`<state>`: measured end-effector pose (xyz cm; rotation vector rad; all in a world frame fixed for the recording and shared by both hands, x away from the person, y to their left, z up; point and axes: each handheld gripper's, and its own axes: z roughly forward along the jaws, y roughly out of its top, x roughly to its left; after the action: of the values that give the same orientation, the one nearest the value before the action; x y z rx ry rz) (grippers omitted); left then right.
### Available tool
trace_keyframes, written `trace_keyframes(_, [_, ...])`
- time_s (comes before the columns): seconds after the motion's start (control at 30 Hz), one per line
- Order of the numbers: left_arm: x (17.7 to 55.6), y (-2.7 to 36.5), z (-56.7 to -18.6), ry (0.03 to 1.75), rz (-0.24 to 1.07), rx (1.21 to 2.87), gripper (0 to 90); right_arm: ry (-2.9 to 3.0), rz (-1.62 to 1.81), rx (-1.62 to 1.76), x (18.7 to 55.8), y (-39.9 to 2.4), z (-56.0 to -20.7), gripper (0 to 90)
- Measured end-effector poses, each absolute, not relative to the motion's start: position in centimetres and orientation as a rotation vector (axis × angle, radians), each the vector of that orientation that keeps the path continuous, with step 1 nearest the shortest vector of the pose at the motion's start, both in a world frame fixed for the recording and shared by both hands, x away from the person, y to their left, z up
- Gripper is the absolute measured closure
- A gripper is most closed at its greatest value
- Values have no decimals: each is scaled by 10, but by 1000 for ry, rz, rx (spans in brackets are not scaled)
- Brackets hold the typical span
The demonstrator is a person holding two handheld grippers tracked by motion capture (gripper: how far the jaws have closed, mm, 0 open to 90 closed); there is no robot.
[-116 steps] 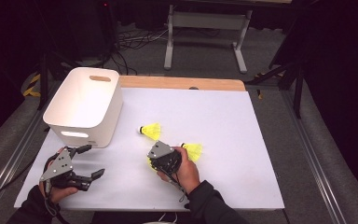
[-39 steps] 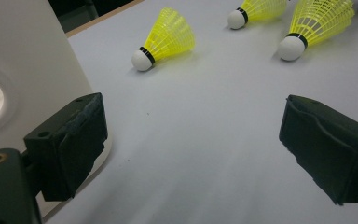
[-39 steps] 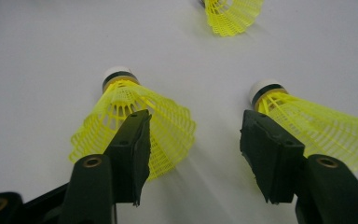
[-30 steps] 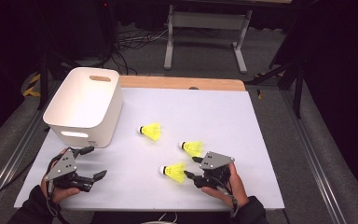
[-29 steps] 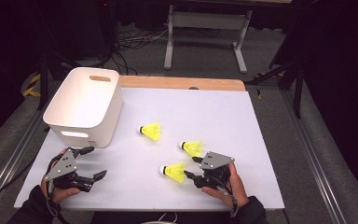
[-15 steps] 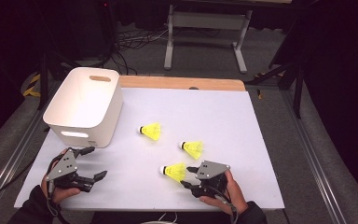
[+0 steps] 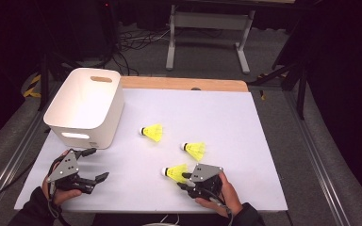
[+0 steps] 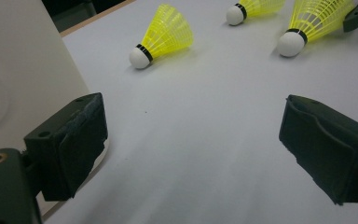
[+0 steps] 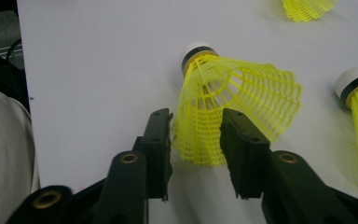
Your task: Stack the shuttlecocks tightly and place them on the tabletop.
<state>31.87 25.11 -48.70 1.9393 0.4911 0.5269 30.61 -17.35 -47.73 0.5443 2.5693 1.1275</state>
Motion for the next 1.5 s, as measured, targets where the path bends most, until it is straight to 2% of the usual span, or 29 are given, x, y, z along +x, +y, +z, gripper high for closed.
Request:
trace_keyframes(0.03, [319,251,-487,492,527,1940,85,2570,1130,556,307,-172,-479,740])
trace_keyframes(0.1, [319,251,-487,494,524,1940,85,2571,1131,551,307,-172,-479,762])
trace_keyframes(0.2, [319,251,-488,492,522,1940,85,2572,1129,524,306,-170,-478,864])
trace_keyframes(0.27, [319,251,-487,492,523,1940,85,2573,1127,515,305,-169,-478,882])
trace_keyframes(1.0, [319,251,-487,492,528,1937,85,2485,1197,465,305,-176,-454,899])
trace_keyframes(1.5, [319,251,-488,496,524,1938,85,2401,1227,490,328,-187,-430,898])
